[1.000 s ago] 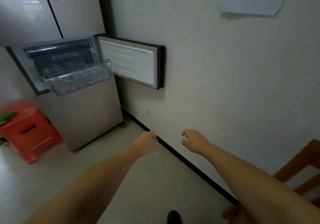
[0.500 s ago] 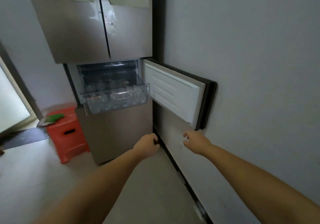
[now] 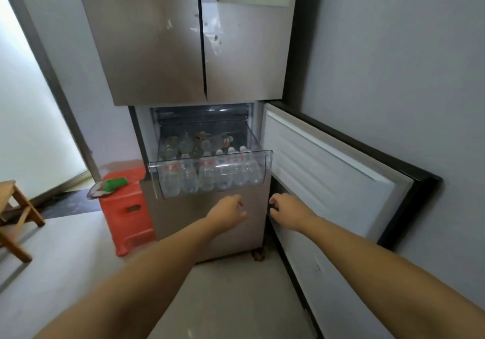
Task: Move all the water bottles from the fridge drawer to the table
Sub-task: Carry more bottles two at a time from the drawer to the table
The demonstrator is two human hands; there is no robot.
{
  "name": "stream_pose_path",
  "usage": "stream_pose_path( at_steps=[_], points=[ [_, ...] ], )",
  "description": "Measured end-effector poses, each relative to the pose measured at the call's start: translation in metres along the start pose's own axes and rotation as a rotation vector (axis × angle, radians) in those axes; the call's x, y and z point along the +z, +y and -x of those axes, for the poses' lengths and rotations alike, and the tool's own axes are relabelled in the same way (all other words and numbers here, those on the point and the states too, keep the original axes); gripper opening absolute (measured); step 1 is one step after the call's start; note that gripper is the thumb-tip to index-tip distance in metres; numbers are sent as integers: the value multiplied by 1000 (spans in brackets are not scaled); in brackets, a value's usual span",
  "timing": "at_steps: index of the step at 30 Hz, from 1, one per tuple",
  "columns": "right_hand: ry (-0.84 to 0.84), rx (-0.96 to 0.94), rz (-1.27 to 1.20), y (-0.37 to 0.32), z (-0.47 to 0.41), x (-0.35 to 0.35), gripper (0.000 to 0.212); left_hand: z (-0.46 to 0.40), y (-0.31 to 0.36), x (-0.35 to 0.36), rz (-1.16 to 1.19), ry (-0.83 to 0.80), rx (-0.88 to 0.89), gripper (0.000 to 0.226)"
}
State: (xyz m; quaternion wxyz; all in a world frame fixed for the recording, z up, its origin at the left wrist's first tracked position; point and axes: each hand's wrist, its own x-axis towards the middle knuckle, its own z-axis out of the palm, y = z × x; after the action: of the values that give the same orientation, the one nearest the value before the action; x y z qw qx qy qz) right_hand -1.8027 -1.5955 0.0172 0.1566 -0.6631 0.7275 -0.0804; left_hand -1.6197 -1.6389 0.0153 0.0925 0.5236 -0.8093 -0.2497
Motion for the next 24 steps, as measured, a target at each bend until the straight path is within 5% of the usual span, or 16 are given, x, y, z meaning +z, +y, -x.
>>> stream_pose_path(
  at_steps=[8,24],
  points=[
    [116,28,-69,-49,-145,-49,33,-128,-38,-95,63,93,58,32],
    [24,-90,-50,-82,-371,-17,25,-291,-144,-131,84,61,-154,24]
  ],
)
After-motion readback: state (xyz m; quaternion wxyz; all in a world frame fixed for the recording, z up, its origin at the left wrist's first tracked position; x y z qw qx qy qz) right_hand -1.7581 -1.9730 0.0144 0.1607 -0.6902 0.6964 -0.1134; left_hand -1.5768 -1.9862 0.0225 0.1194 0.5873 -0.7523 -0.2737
